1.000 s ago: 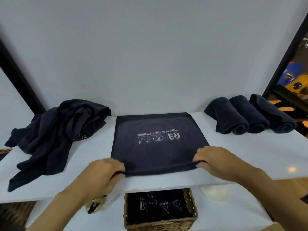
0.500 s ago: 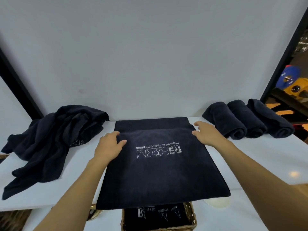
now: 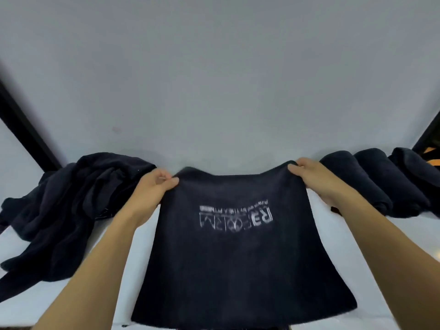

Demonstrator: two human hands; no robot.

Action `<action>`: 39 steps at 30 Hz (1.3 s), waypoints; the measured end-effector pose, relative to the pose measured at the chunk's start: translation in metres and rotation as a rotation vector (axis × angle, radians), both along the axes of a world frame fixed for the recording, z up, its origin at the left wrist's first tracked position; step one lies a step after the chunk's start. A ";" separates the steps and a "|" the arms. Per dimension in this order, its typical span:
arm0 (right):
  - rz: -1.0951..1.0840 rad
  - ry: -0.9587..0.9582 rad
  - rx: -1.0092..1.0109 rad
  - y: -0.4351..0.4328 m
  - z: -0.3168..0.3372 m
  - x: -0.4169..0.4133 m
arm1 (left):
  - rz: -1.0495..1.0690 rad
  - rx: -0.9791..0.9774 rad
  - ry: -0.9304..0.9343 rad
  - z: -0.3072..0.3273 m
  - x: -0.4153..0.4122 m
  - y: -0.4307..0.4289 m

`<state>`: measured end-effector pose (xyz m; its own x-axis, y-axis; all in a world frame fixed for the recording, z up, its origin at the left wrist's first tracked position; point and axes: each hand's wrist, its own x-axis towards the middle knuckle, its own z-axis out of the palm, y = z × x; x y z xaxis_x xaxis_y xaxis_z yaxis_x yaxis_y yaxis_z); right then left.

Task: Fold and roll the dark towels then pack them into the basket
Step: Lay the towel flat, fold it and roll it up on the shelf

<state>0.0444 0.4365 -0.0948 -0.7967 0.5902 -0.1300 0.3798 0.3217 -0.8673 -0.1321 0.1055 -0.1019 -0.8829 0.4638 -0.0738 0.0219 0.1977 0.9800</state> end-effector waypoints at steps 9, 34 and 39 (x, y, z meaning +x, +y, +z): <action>-0.258 0.034 0.280 0.007 -0.042 -0.057 | 0.373 -0.243 0.206 -0.032 -0.047 0.042; 0.520 -0.138 0.885 -0.105 -0.058 0.159 | -0.406 -0.600 1.206 -0.065 0.121 -0.114; 0.456 0.007 1.210 -0.119 -0.058 0.178 | -0.352 -0.555 1.307 -0.058 0.133 -0.129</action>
<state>0.2223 0.3173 -0.1527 -0.9544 0.0055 0.2984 0.0255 0.9977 0.0631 0.0012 -0.0236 -0.1596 -0.3096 0.8447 0.4366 0.9429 0.3320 0.0262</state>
